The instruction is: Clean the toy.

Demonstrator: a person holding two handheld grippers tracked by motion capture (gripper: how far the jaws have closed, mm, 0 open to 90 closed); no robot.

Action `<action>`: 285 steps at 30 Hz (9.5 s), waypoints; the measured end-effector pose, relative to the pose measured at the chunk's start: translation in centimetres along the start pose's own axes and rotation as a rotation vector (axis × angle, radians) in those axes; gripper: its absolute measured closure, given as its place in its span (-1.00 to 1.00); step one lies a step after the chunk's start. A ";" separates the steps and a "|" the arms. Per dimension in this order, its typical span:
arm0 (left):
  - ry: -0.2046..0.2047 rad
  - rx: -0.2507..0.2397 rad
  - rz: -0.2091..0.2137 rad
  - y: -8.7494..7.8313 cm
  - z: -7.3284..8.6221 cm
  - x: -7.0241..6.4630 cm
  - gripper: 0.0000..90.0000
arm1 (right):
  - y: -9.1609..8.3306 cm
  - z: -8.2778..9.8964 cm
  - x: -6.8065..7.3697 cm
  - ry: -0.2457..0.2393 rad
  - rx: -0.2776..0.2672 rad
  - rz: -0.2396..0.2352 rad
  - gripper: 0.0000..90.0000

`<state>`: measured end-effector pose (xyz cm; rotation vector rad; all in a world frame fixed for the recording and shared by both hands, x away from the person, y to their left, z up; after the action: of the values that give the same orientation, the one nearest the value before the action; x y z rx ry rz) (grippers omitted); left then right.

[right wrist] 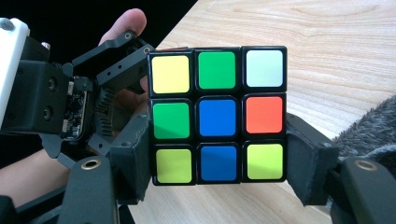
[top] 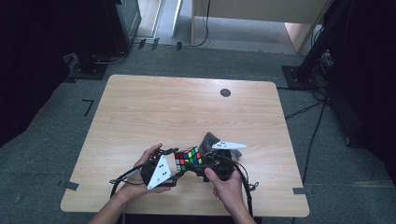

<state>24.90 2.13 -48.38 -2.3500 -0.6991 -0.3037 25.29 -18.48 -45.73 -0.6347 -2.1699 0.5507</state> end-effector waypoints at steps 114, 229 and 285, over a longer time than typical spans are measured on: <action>-0.154 0.164 0.001 1.1 -1.3 1.2 -0.25 | 0.8 1.2 4.7 -0.606 -0.130 0.572 0.51; -0.172 -0.088 0.073 -2.0 -2.6 1.5 -0.25 | -4.6 -0.3 0.8 -0.321 -0.305 0.251 0.47; -0.336 -0.210 0.085 -3.5 -2.1 4.0 -0.25 | -1.3 1.0 -1.7 -0.265 -0.178 0.253 0.46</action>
<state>26.18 4.62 -43.35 -2.6565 -0.7495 0.0631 25.15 -20.66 -46.55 -0.9908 -2.4218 0.6061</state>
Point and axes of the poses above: each handheld gripper's, and its own axes: y roughly forward along the jaws, z roughly out of its underside, x roughly to its left, the point moved 2 cm from there along y, roughly forward along the jaws, and after that the axes turned 10 degrees about x, right-handed, at the moved point
